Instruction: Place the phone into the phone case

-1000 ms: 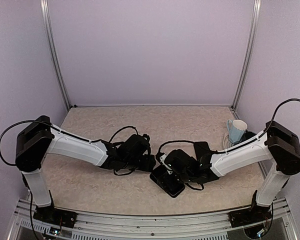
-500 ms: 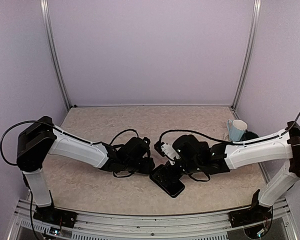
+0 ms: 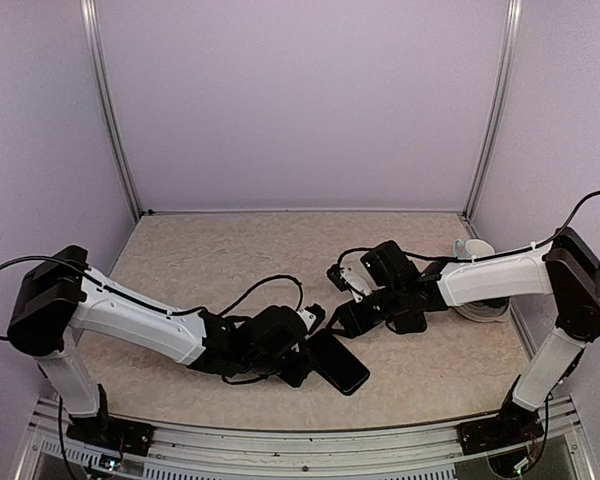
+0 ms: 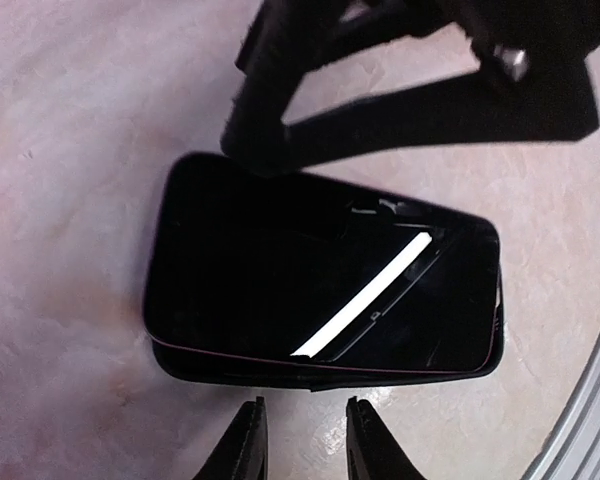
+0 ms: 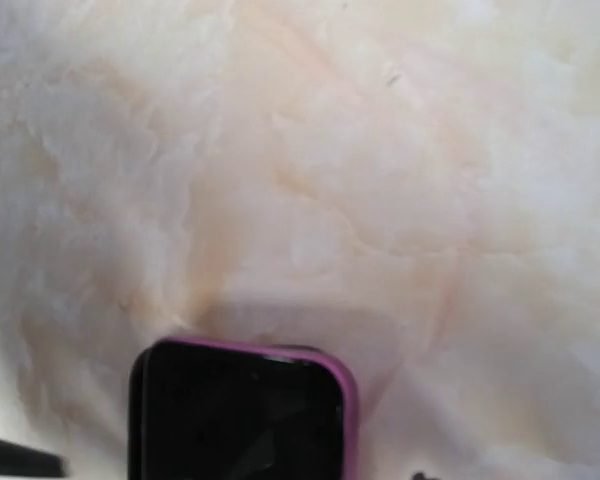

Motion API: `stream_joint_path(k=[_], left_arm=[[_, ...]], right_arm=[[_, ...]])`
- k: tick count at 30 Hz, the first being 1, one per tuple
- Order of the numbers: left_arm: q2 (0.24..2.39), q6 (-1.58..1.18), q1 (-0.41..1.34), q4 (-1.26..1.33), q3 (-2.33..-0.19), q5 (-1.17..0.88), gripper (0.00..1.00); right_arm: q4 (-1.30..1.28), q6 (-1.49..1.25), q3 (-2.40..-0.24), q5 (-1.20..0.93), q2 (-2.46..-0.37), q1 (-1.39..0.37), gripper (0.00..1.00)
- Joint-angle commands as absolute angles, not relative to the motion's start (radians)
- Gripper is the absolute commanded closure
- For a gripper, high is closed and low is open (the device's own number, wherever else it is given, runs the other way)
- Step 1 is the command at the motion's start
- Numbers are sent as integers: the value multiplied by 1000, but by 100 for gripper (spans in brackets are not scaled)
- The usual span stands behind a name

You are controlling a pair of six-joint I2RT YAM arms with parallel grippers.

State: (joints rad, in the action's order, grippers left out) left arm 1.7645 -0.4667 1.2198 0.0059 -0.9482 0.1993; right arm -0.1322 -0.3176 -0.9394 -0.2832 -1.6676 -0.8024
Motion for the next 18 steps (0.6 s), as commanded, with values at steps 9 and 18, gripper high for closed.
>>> stream_joint_path(k=[9, 18], left_arm=[[1814, -439, 1218, 4, -924, 187, 72], [1905, -458, 1207, -57, -962, 267, 74]], right_arm=[[-160, -288, -979, -288, -1763, -792, 61], [-146, -291, -958, -363, -1797, -791, 77]])
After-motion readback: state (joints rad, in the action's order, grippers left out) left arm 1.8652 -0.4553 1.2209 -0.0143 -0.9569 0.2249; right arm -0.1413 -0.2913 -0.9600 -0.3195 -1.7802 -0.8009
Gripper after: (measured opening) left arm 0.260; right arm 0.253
